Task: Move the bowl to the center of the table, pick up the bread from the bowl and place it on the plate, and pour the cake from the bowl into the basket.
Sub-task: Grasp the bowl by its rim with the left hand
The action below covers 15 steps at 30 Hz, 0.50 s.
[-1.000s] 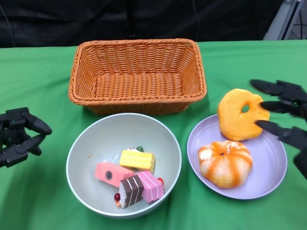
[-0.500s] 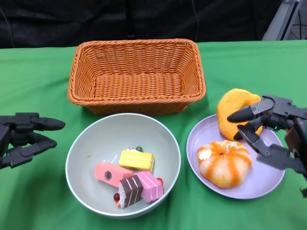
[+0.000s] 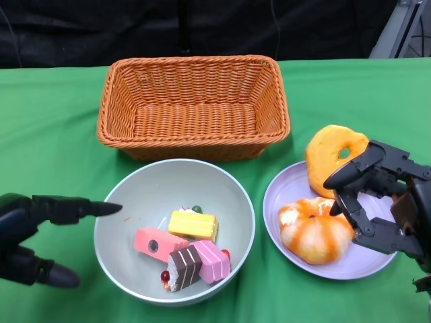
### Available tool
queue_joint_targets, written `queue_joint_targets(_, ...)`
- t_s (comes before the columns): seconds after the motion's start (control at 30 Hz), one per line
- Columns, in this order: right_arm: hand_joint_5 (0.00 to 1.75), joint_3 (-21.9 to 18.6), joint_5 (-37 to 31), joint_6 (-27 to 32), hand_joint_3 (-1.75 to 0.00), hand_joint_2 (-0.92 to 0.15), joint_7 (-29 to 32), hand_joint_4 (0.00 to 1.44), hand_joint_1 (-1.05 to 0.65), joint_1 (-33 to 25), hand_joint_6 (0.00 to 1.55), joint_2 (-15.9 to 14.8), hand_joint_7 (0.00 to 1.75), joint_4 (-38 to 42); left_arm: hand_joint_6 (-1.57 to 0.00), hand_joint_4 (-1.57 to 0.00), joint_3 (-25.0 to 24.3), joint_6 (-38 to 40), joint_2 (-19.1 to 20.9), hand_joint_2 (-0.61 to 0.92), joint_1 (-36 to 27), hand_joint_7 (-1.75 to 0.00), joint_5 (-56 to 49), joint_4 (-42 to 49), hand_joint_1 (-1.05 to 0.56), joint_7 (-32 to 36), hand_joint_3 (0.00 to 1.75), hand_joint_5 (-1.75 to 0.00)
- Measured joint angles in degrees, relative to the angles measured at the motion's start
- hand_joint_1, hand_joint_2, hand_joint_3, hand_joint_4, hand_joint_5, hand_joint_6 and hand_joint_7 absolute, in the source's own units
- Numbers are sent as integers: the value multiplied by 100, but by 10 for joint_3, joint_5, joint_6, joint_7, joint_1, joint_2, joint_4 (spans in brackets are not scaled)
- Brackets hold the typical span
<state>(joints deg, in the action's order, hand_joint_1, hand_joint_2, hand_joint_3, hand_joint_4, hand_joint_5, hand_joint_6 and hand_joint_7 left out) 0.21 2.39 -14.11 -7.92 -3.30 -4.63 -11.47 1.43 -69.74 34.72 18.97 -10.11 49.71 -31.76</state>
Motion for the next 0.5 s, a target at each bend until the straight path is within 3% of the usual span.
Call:
queue_joint_targets(0.17,155,-2,14,27,-93,-63,9,66,-4,-5,65,12,128,-7,-54,-58,-41,-122,3,92,6,-5,-166,20,-68,132,8,-7)
queue_joint_targets(0.3,156,-7,20,36,-93,-63,10,64,-5,-7,64,16,128,-10,-65,-68,-67,-141,3,89,8,-4,-310,12,-56,267,1,-5)
queue_joint_targets(0.4,157,-8,20,39,-90,-64,11,63,-6,-7,63,18,129,-11,-68,-72,-57,-127,3,88,8,-3,-420,-13,-48,400,0,-4)
queue_joint_targets(0.5,157,-8,20,40,-88,-65,11,62,-8,-7,62,20,129,-10,-73,-76,-7,-86,3,88,14,-3,-518,-27,-38,538,0,-4)
